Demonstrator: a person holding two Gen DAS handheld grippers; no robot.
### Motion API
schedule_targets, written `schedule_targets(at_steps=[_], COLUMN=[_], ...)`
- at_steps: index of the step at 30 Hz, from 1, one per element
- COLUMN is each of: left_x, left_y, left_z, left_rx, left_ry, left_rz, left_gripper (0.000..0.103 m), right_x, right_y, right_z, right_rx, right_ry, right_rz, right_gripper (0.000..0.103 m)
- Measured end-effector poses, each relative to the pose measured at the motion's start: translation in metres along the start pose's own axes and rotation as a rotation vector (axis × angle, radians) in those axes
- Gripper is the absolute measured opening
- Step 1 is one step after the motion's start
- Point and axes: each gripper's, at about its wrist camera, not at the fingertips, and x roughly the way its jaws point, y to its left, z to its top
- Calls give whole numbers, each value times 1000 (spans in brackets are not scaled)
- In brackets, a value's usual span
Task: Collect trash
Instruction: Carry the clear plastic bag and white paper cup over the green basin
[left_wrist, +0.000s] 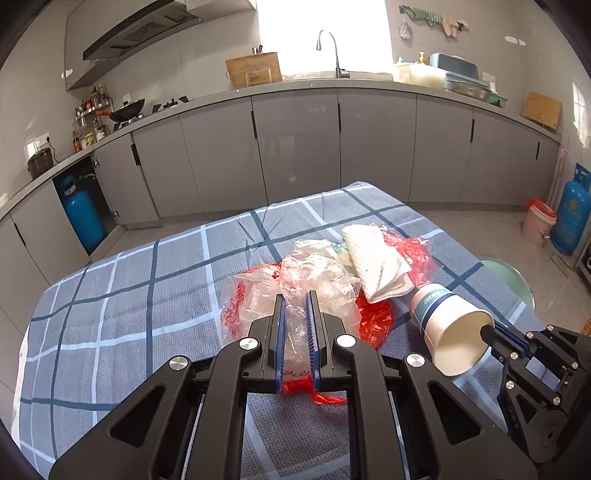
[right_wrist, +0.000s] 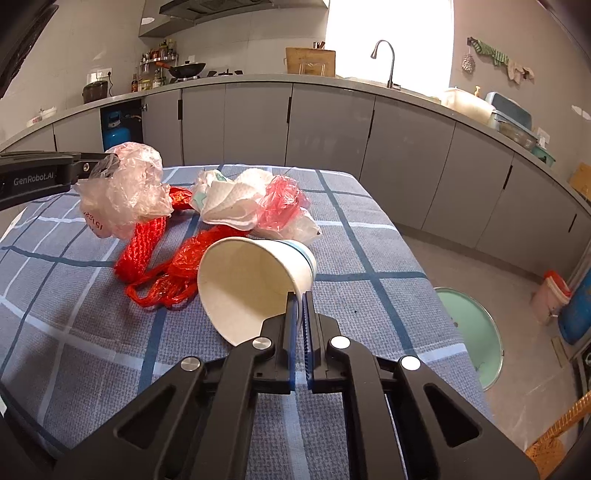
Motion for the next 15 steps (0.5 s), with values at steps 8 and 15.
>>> schedule_targets(at_steps=[8,15], left_x=[-15,-23], left_y=[-10,-27], left_z=[18,31], left_rx=[22,48], left_ry=[-45,-66], left_rz=[13,17], left_gripper=[12,12], right_x=[-21,-40], right_y=[-14,-30], right_z=[11,20], right_rx=[28,68], right_ry=[-58,-103], right_rz=[-18,-39], right_gripper=[5,5])
